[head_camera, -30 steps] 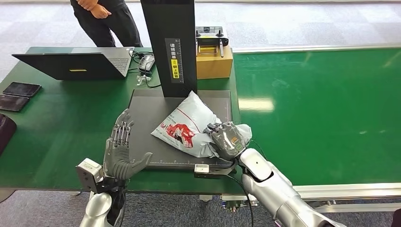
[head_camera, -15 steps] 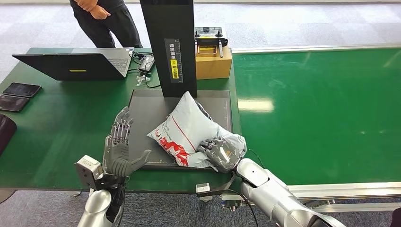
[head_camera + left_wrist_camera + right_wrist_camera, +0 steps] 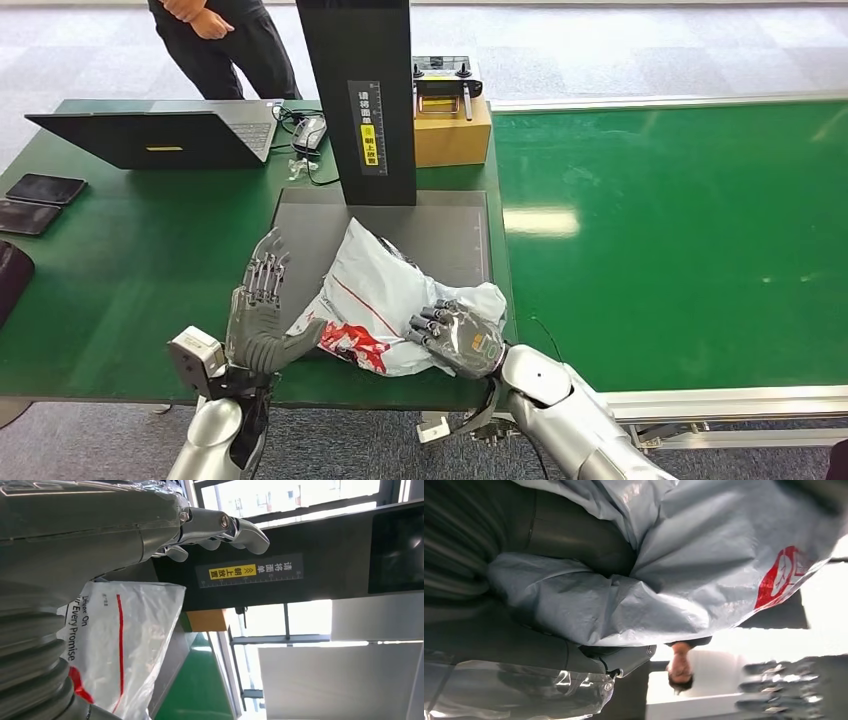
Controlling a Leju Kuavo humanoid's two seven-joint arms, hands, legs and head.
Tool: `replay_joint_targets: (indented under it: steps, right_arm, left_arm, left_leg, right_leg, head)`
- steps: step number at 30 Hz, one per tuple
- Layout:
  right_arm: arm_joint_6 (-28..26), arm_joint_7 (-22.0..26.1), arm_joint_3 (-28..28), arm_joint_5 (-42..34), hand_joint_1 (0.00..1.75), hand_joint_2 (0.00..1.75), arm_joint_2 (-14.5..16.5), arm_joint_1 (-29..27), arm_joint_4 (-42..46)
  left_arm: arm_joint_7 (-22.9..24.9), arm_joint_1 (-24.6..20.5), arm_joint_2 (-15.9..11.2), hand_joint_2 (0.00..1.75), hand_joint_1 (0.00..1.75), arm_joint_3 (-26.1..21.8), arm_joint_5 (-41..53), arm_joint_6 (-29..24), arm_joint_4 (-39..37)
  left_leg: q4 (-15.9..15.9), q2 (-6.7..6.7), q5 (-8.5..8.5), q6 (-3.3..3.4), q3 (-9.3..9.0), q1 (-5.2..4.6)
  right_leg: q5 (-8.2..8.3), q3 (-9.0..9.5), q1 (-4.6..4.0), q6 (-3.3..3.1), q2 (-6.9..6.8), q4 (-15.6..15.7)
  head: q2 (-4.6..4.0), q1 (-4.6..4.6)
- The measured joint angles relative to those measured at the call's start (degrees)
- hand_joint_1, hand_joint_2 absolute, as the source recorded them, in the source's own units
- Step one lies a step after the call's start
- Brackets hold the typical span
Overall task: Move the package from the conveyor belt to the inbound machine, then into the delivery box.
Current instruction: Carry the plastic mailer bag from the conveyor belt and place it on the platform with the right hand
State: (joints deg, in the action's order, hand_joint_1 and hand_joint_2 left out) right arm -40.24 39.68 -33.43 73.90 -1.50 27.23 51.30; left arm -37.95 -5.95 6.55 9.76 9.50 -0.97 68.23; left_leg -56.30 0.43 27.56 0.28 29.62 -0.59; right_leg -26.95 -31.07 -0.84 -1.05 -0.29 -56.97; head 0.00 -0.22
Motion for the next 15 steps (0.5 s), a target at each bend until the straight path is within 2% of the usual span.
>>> replay_joint_targets:
  steps: [4,5,8,9,13,15]
  right_arm:
    - [0.0,0.0,3.3,0.4,1.75,1.75,0.3,0.1,0.7]
    - [0.0,0.0,3.8,0.4,1.64,1.75,0.4,0.1,0.8]
    - [0.0,0.0,4.8,0.8,0.34,1.75,0.5,0.1,1.0]
    - [0.0,-0.4,5.2,1.2,0.01,1.75,0.5,0.1,1.1]
    - [0.0,-5.0,6.8,4.7,0.00,1.75,0.6,1.1,-0.1]
    - [0.1,-9.3,7.5,6.3,0.00,0.87,0.8,2.3,-2.7]
  left_arm:
    - [-0.1,-0.4,-0.2,1.75,0.00,0.3,-0.3,-0.2,-0.7]
    - [-0.1,-0.5,-0.3,1.75,0.00,0.4,-0.3,-0.2,-0.9]
    - [-0.2,-0.7,-0.4,1.75,0.00,0.5,-0.4,-0.2,-1.3]
    - [-0.2,-0.7,-0.4,1.75,0.00,0.6,-0.5,-0.3,-1.4]
    - [-0.3,-0.8,-0.5,1.75,0.00,0.7,-1.0,-0.6,-1.6]
    - [-0.3,-0.7,-0.5,1.75,0.00,0.7,-1.1,-0.7,-1.7]
  left_leg:
    - [0.0,0.00,-0.02,0.03,0.02,0.00]
    - [0.0,0.00,-0.02,0.03,0.02,0.00]
    - [0.0,0.00,-0.02,0.03,0.04,0.00]
    - [0.0,0.00,-0.02,0.03,0.05,0.00]
    - [0.0,0.00,-0.02,0.03,0.07,0.00]
    - [0.0,0.00,-0.03,0.02,0.08,0.00]
  right_leg:
    - [0.00,-0.01,0.01,0.00,0.00,0.0]
    - [0.01,-0.01,0.01,0.00,0.00,0.0]
    - [0.01,-0.03,0.01,0.00,-0.01,0.0]
    - [0.01,-0.04,0.01,0.00,-0.01,0.0]
    - [0.01,-0.06,0.01,-0.01,0.00,0.0]
    - [0.02,-0.06,0.01,-0.02,-0.01,0.0]
  head:
    - [0.00,0.00]
    - [0.00,0.00]
    - [0.00,0.00]
    - [0.00,0.00]
    - [0.00,0.00]
    - [0.00,-0.01]
